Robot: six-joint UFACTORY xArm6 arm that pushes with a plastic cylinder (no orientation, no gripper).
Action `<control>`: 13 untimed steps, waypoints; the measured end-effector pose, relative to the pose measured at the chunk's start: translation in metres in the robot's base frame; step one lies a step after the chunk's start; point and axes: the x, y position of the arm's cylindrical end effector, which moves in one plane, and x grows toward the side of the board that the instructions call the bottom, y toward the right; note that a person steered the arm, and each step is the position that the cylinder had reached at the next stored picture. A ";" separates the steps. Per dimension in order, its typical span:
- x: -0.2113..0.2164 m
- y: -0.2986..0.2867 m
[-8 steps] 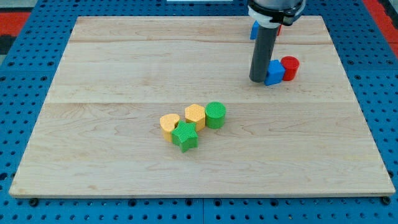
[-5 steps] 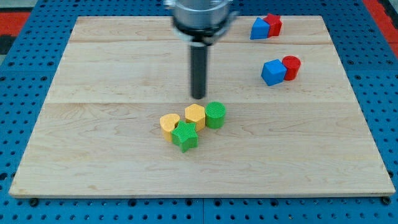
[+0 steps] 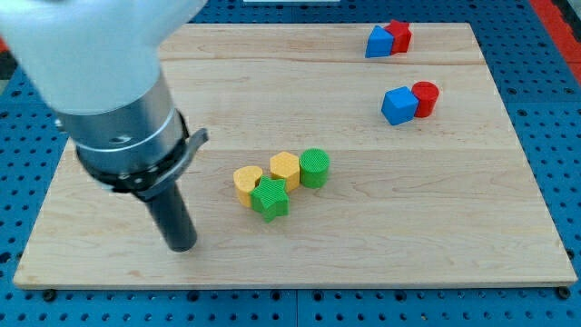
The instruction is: Push the yellow hexagon slightly towards the center of the board
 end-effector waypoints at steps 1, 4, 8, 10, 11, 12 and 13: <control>-0.014 0.023; -0.065 0.041; -0.076 0.111; -0.097 0.134; -0.110 0.144; -0.109 0.167; -0.104 0.146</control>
